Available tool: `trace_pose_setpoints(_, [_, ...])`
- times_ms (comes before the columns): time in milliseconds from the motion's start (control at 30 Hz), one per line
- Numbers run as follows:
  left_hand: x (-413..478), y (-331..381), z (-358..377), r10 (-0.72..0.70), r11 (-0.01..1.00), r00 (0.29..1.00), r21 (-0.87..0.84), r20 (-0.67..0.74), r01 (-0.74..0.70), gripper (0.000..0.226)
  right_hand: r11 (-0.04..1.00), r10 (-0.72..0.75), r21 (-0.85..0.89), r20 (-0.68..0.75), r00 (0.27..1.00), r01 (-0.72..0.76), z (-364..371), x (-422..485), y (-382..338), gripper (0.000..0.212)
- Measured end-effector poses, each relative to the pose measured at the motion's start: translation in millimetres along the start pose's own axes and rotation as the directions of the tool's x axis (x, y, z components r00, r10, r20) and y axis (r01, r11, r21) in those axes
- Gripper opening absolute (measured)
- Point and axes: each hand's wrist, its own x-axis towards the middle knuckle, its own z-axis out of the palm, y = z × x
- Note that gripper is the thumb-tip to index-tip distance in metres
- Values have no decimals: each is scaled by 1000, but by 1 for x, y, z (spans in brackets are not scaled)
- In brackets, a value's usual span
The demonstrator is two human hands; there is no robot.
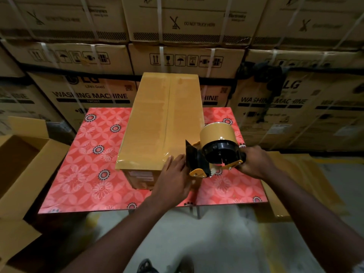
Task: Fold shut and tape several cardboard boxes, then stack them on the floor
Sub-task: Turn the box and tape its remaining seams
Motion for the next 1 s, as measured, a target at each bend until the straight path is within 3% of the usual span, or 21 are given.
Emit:
trace_pose_setpoints(167, [0,6,8,-10,996,999,87,34,7,70,999,-23,26,-14,1000,23,4,1,3,27])
trace_pose_setpoints(467, [-3,0,3,-54,999,998,-7,22,54,70,997,-29,69,-44,999,32,10,1,11,47])
trace_pose_setpoints(800, [-2,1,0,-90,995,994,-37,57,93,78,997,76,-2,-17,997,-76,-15,-17,62,23])
trace_pose_setpoints(1000, [0,1,-1,-104,992,992,-60,66,108,78,994,93,-63,46,995,-90,-8,-12,75,21])
